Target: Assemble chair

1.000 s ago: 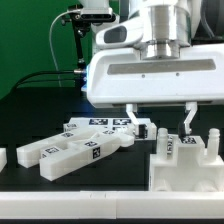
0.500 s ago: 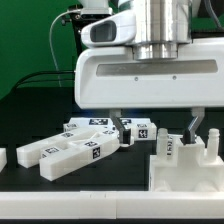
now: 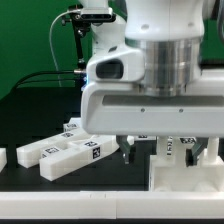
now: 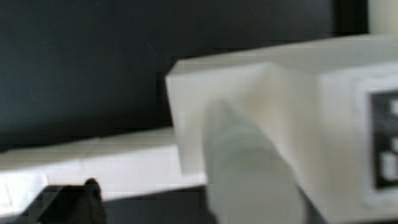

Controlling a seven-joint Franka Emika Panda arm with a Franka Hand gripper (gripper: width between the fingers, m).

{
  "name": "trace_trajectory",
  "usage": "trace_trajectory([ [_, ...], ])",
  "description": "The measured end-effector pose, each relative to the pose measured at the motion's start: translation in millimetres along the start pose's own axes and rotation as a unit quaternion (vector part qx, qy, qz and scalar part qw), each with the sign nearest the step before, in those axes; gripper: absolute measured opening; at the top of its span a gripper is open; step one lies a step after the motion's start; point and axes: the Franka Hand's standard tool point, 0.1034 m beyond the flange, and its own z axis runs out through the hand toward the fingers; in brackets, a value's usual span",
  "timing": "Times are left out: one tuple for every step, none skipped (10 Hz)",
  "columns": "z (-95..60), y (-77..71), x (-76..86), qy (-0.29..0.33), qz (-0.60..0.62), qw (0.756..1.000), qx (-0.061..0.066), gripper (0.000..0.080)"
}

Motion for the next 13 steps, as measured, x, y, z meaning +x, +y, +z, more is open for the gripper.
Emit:
trace_trajectory([
  [5.4, 2.2, -4.5, -0.042, 0.002, 0.999, -0.004, 0.0649],
  [9.8, 1.7, -1.0, -0.065, 0.003, 0.998, -0.007, 0.0649],
  [13.3, 3.6, -9.3, -0.108, 0.003, 0.994, -0.011, 0.0649],
  [17.1, 8.0, -14.3, -0.154, 0.006, 0.988, -0.016, 0.0649],
  [20.7, 8.5, -14.0, -0.184, 0.011, 0.983, -0.021, 0.0649],
  [19.0, 6.9, -7.4, -0.177, 0.009, 0.984, -0.021, 0.0649],
  [19.3, 7.4, -7.6, -0.177, 0.009, 0.984, -0.021, 0.0649],
  [19.8, 7.7, -7.9, -0.177, 0.009, 0.984, -0.021, 0.0529],
  [19.8, 7.8, -7.9, -0.177, 0.009, 0.984, -0.021, 0.0394],
  [19.9, 7.9, -8.0, -0.177, 0.009, 0.984, -0.022, 0.0394],
  [19.9, 7.9, -8.0, -0.177, 0.009, 0.984, -0.022, 0.0323],
  [19.6, 7.8, -7.2, -0.176, 0.009, 0.984, -0.022, 0.0323],
  [14.6, 7.2, -6.5, -0.171, 0.004, 0.985, -0.021, 0.0323],
])
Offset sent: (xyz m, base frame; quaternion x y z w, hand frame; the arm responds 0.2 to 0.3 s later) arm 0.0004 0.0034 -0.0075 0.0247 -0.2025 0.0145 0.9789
